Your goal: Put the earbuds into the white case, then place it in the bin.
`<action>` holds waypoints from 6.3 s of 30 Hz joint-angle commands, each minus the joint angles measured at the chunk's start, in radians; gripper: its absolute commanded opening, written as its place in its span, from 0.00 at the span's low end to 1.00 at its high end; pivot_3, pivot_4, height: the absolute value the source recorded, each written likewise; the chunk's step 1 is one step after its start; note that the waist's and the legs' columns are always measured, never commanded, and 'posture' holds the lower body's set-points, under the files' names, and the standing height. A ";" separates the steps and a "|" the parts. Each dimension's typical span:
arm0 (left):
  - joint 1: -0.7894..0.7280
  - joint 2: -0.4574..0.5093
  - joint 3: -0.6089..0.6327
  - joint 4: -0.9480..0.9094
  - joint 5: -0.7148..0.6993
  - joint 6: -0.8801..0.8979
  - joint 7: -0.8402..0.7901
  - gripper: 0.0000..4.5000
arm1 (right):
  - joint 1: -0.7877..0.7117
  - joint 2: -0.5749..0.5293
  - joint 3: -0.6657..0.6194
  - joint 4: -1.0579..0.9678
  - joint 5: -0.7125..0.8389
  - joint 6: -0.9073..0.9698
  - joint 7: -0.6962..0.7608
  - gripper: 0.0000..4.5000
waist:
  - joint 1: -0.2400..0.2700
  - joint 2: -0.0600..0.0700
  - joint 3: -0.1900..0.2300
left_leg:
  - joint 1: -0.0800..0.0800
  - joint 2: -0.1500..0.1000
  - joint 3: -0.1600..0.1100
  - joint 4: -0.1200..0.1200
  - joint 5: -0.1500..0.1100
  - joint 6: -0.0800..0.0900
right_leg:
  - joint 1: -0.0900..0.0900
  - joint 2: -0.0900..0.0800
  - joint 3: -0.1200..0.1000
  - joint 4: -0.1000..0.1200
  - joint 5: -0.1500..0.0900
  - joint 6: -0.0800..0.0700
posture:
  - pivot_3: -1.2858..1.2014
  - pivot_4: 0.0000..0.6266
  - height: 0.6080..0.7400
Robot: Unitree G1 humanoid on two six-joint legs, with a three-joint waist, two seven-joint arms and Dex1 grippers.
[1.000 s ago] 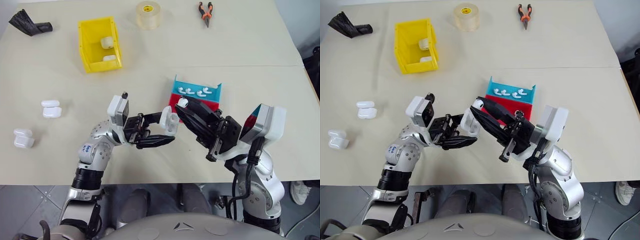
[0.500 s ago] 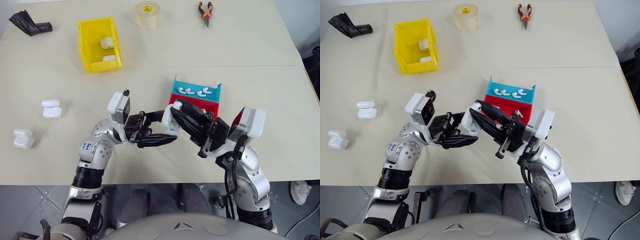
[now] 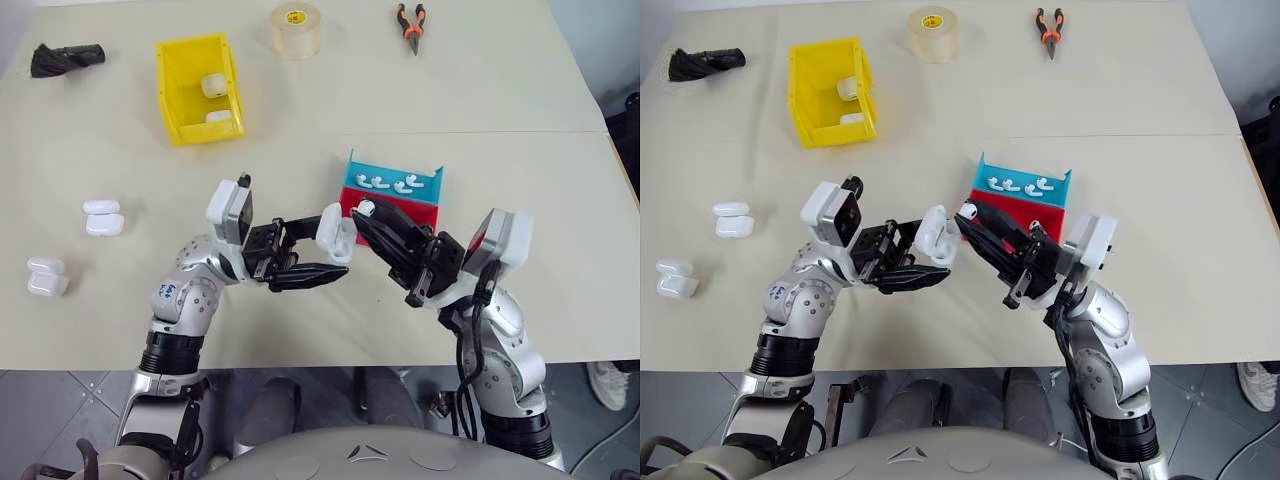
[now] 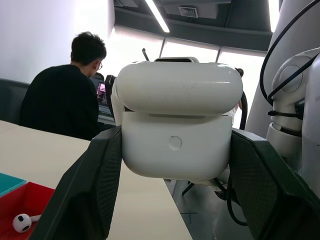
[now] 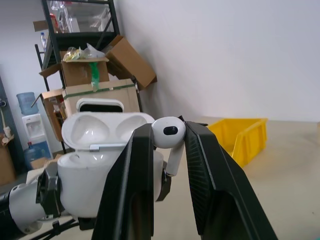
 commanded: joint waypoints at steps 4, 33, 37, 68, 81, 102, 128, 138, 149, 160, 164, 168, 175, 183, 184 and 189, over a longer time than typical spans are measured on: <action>-0.003 -0.005 -0.002 -0.032 -0.013 -0.012 -0.012 0.62 | -0.047 -0.001 -0.003 -0.033 0.018 -0.004 -0.004 0.12 | 0.000 0.000 0.000 | 0.000 0.000 0.000 0.000 0.000 0.000 | 0.000 0.000 0.000 0.000 0.000 0.000 | 0.52 0.24 1.00; -0.004 -0.005 -0.002 -0.031 -0.014 -0.008 -0.010 0.62 | -0.038 -0.057 0.033 -0.031 0.028 0.058 0.007 0.12 | 0.000 0.000 0.000 | 0.000 0.000 0.000 0.000 0.000 0.000 | 0.000 0.000 0.000 0.000 0.000 0.000 | 0.52 0.24 1.00; -0.007 -0.005 -0.002 -0.030 -0.013 -0.009 -0.009 0.62 | -0.039 -0.051 0.044 -0.019 0.023 0.050 0.012 0.12 | 0.000 0.000 0.000 | 0.000 0.000 0.000 0.000 0.000 0.000 | 0.000 0.000 0.000 0.000 0.000 0.000 | 0.52 0.24 1.00; -0.042 -0.015 -0.021 -0.003 0.008 -0.029 -0.068 0.62 | -0.092 -0.087 0.086 0.074 0.025 0.096 0.114 0.34 | 0.001 0.000 0.000 | 0.000 0.000 0.000 0.000 0.000 0.000 | 0.000 0.000 0.000 0.000 0.000 0.000 | 0.52 0.24 1.00; -0.053 -0.028 -0.003 0.015 0.029 -0.041 -0.077 0.62 | -0.103 -0.137 0.015 0.048 0.061 0.102 0.116 0.99 | 0.001 0.000 0.000 | 0.000 0.000 0.000 0.000 0.000 0.000 | 0.001 0.000 0.000 0.000 0.000 0.000 | 0.52 0.24 1.00; 0.045 -0.012 -0.042 0.037 0.239 -0.284 0.050 0.62 | 0.159 -0.679 -0.503 0.344 -0.133 -0.026 0.356 0.99 | 0.021 0.000 0.000 | 0.000 -0.003 0.006 0.000 0.000 0.005 | 0.003 -0.003 0.002 -0.003 0.002 0.004 | 0.52 0.24 1.00; 0.096 -0.019 -0.086 -0.066 0.255 -0.297 0.174 0.62 | -1.213 -0.514 0.524 1.074 -0.751 0.526 0.480 0.99 | 0.022 0.001 0.001 | -0.008 -0.009 0.002 0.003 0.001 0.006 | -0.008 -0.009 -0.002 -0.001 0.004 0.003 | 0.52 0.24 1.00; 0.107 -0.034 -0.089 -0.075 0.251 -0.303 0.189 0.62 | -1.276 -0.387 0.528 1.327 -0.877 0.319 0.538 0.99 | -0.002 0.001 0.000 | -0.020 -0.011 0.001 0.016 0.001 0.006 | -0.020 -0.010 -0.002 0.012 0.004 0.002 | 0.52 0.24 1.00; 0.117 -0.027 -0.081 -0.087 0.250 -0.305 0.198 0.62 | -1.294 -0.324 0.486 1.436 -0.918 0.238 0.561 0.57 | -0.007 0.001 0.000 | -0.019 -0.010 0.001 0.017 0.001 0.006 | -0.020 -0.010 -0.001 0.013 0.004 0.002 | 0.52 0.24 1.00; 0.124 -0.022 -0.079 -0.101 0.246 -0.304 0.209 0.62 | -1.307 -0.308 0.470 1.506 -0.970 0.201 0.551 0.57 | -0.006 0.001 0.000 | -0.019 -0.010 0.001 0.017 0.001 0.006 | -0.020 -0.010 -0.001 0.014 0.004 0.002 | 0.52 0.24 1.00; 0.124 -0.022 -0.079 -0.104 0.245 -0.304 0.210 0.62 | -1.308 -0.308 0.467 1.520 -0.980 0.196 0.561 0.43 | -0.005 0.001 0.000 | -0.019 -0.011 0.000 0.017 0.001 0.006 | -0.020 -0.010 -0.001 0.015 0.004 0.001 | 0.52 0.24 1.00; 0.124 -0.023 -0.080 -0.105 0.241 -0.303 0.209 0.62 | -1.309 -0.304 0.459 1.527 -0.991 0.195 0.562 0.29 | -0.006 0.001 0.000 | -0.019 -0.010 0.000 0.017 0.001 0.006 | -0.020 -0.010 -0.001 0.015 0.004 0.001 | 0.52 0.24 1.00; 0.125 -0.022 -0.079 -0.108 0.237 -0.303 0.210 0.62 | -1.307 -0.299 0.448 1.528 -1.004 0.194 0.570 0.29 | -0.005 0.001 0.000 | -0.019 -0.010 0.000 0.017 0.001 0.006 | -0.020 -0.010 -0.001 0.015 0.004 0.001 | 0.52 0.24 1.00; 0.133 -0.022 -0.081 -0.116 0.236 -0.303 0.214 0.62 | -1.291 -0.300 0.436 1.498 -1.006 0.200 0.586 0.29 | -0.005 0.001 0.000 | -0.019 -0.011 0.000 0.017 0.001 0.006 | -0.020 -0.010 -0.001 0.016 0.004 0.001 | 0.52 0.24 1.00; 0.133 -0.022 -0.081 -0.114 0.237 -0.304 0.213 0.62 | -1.289 -0.300 0.434 1.497 -1.005 0.199 0.586 0.29 | -0.006 0.001 0.000 | -0.019 -0.011 0.000 0.017 0.001 0.006 | -0.020 -0.010 -0.001 0.016 0.004 0.001 | 0.52 0.24 1.00; 0.128 -0.021 -0.079 -0.107 0.235 -0.302 0.210 0.62 | -1.276 -0.297 0.408 1.469 -0.994 0.214 0.579 0.29 | -0.007 0.001 0.000 | -0.019 -0.010 0.001 0.017 0.001 0.006 | -0.020 -0.010 -0.001 0.016 0.004 0.001 | 0.52 0.24 1.00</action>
